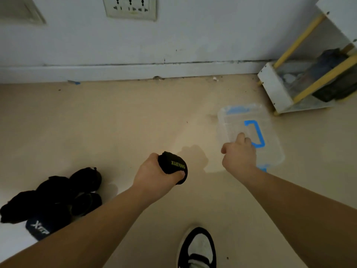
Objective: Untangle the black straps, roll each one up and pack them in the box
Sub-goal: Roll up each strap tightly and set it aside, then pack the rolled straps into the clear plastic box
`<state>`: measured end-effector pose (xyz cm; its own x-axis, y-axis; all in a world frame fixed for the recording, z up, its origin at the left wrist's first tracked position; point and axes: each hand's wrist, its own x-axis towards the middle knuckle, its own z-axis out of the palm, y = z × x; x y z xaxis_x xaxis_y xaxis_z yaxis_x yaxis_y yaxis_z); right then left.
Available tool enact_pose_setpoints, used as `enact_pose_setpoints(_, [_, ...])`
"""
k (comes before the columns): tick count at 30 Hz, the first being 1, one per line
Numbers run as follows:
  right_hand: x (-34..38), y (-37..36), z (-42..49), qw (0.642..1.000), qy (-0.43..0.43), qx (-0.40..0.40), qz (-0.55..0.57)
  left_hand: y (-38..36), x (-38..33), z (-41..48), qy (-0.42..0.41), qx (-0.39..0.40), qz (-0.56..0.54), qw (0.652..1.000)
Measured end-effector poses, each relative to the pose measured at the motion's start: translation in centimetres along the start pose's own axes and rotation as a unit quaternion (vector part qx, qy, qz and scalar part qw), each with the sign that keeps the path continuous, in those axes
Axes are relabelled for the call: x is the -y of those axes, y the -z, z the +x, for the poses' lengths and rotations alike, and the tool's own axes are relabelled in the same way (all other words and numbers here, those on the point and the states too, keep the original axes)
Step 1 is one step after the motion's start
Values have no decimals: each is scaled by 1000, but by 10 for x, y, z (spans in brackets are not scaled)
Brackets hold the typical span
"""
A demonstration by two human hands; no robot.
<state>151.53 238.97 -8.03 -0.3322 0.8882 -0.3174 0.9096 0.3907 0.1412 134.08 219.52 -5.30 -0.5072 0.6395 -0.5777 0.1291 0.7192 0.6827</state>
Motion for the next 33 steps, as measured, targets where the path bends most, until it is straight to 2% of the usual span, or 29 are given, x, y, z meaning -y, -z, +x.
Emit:
enact_pose_setpoints(2, [24,3,-12,997,21,8,68,12,17,2,-12,3,131,991])
enact_pose_setpoints(3, [39,4,-22,995,37,12,94,18,29,2,-24,4,216,976])
enact_pose_setpoints(6, [91,4,-58,983,114,24,139,34,68,-7,-43,11,412,910])
enact_pose_setpoints(9, [136,-1,-92,972,176,42,146,43,108,-19,-34,24,529,848])
enact_pose_setpoints(11, [158,-4,-109,968,205,56,135,45,131,-27,-19,23,552,833])
enact_pose_setpoints(13, [172,-6,-122,958,233,74,149,45,146,-33,-9,3,538,843])
enact_pose_setpoints(16, [181,-6,-129,936,254,105,221,49,153,-35,-17,-4,529,848])
enact_pose_setpoints(18, [179,-2,-125,919,237,105,297,53,151,-34,-19,8,527,850])
enact_pose_setpoints(20, [169,3,-112,926,199,47,316,57,145,-33,-12,19,509,861])
enact_pose_setpoints(22, [155,8,-94,956,134,-4,260,58,130,-31,-8,23,484,875])
enact_pose_setpoints(24, [140,7,-78,971,46,16,234,56,111,-27,-8,33,447,894])
enact_pose_setpoints(26, [131,3,-68,948,-51,84,303,50,95,-20,9,33,354,934])
enact_pose_setpoints(28, [127,-3,-67,908,-116,112,387,42,81,-15,42,7,166,985])
enact_pose_setpoints(29, [126,-7,-68,894,-126,105,416,37,75,-13,67,-24,43,996])
enact_pose_setpoints(31, [122,-13,-72,870,-145,80,465,28,65,-11,110,-84,-125,982])
enact_pose_setpoints(33, [121,-15,-77,837,-159,70,519,24,57,-9,115,-113,-174,971])
